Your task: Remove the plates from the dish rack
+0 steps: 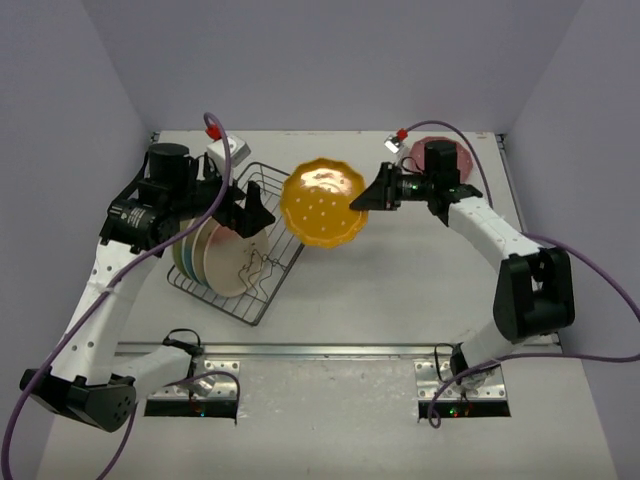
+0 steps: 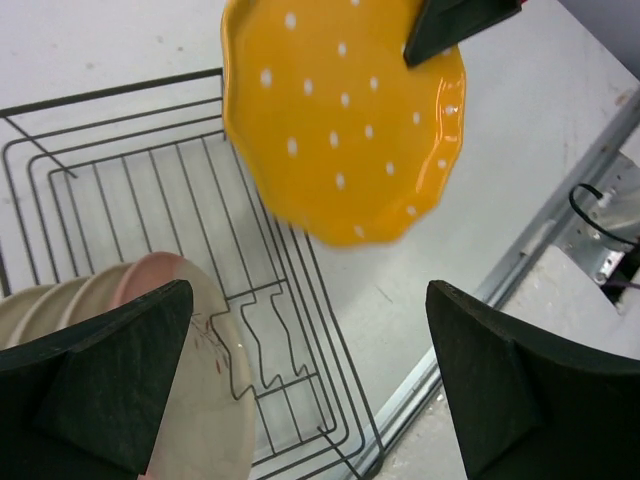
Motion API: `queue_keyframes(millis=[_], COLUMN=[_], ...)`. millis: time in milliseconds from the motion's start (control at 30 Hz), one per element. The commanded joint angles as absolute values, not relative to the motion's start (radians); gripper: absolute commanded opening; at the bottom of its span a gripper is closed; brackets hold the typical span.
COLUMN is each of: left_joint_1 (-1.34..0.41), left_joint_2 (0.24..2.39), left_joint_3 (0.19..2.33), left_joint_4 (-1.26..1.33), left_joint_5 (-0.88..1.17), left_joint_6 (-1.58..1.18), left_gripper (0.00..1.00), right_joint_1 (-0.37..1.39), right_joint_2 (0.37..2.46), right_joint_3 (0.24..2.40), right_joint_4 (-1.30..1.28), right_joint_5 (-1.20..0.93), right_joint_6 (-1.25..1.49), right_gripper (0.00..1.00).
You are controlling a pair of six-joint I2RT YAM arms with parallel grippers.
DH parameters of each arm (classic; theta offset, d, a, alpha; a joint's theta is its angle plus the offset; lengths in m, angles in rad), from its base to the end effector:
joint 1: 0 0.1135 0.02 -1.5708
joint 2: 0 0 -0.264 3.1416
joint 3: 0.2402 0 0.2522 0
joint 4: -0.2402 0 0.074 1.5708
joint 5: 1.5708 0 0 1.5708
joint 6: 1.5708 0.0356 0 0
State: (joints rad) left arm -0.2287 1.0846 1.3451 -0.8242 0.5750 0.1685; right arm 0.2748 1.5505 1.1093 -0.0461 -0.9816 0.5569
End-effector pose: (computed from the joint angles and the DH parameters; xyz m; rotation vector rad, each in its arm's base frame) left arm 0.1959 -0.0655 0.4125 0.7397 1.9647 -0.6468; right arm 0.3237 0.1220 0.2832 -0.3653 2.1269 1.5038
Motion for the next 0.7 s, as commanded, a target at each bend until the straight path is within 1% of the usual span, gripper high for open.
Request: queue_keyframes(millis=[0,167,267,333,400,667], left_joint_1=[-0.232,-0.232,-0.232,-0.232,-0.232,-0.232], left_joint_2=[1.072,1.081,1.083,1.082,1.086,1.117], left_joint_3=[1.413,1.394,1.366,1.354,1.341,1.313], left_joint_4=[-0.701,-0.679,-0.665,-0.656,-0.645,-0.606], left_joint_5=[0.381,0.344,0.342,0.342,0.345,0.311], left_joint_6=[0.122,0.102,0.095,0.089,0.086,0.075], left_gripper=[1.0,1.0,1.0,1.0,1.0,1.0], right_joint_1=[0.031,-0.146,-0.25,-0.289,-0.334,-0.383], right_joint_2=[1.625,1.723,1.831,1.885,1.959,2.135], right_joint_3=[1.136,1.188,1.277,1.303,1.372,1.529], right_joint_4=[0.166,0.171,0.16,0.141,0.137,0.168], right_joint_5=[-0.992,-0.888,-0.845,-0.834,-0.804,-0.738], right_joint_6=[0.808,0.858,0.902,0.91,0.913,0.941], right_gripper=[0.0,0.0,0.0,0.0,0.0,0.0])
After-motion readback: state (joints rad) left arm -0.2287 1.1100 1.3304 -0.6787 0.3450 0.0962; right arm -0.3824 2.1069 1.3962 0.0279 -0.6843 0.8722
